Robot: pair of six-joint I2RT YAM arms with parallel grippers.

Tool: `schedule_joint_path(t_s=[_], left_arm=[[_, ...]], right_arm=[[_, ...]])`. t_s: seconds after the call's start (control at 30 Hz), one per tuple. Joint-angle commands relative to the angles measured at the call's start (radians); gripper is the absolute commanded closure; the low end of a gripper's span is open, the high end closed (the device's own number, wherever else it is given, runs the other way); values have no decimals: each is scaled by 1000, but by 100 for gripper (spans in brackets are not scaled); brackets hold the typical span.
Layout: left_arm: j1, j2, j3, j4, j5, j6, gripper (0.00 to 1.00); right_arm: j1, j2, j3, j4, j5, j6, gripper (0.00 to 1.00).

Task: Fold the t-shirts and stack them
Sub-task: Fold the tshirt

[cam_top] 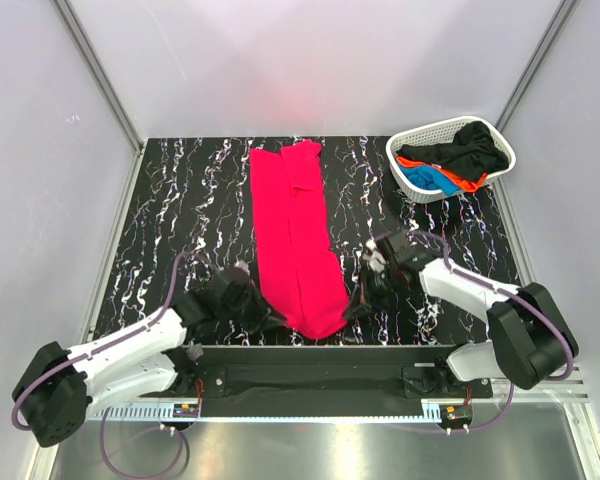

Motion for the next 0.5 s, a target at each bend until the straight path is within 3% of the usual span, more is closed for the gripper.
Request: schedule_joint_path(t_s=[0.0,0.13,0.3,0.47], left_arm=[[70,36,146,-34,-54,85,100],[253,108,226,-53,33,203,100],[483,347,407,-53,144,402,100],[566,578,629,-73,237,519,100]], right_arm=[[-4,-12,165,-48,31,22,100],[-48,137,327,-72,23,-17,100],[-111,390,602,-111,22,-75,100],[-157,558,865,-157,20,-86,100]])
